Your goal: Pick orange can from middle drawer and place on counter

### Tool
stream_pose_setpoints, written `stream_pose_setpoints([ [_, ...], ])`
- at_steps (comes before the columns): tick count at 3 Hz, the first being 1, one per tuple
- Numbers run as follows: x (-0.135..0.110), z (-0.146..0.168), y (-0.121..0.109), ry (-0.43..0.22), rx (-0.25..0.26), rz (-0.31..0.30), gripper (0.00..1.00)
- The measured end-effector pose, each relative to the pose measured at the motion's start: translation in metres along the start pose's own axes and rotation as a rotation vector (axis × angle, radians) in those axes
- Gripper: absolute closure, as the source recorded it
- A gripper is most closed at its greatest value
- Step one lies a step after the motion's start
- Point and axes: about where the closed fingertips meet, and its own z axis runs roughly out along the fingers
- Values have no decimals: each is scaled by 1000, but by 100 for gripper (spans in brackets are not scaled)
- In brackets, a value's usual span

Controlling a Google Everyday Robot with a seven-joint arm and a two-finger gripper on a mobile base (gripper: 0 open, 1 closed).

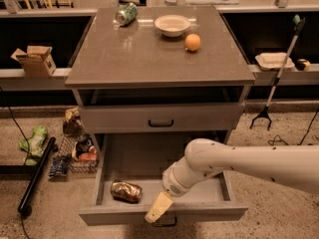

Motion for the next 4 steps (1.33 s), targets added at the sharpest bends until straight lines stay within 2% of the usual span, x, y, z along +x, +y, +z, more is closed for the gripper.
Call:
stream_pose_setpoints([
  [1,0,-1,0,1,1,-1,0],
  [2,-19,24,-14,-28,-8,-31,0],
  [3,-47,49,-35,-105,-6,-62,0],
  [4,-81,72,-64,-219,-19,-75,0],
])
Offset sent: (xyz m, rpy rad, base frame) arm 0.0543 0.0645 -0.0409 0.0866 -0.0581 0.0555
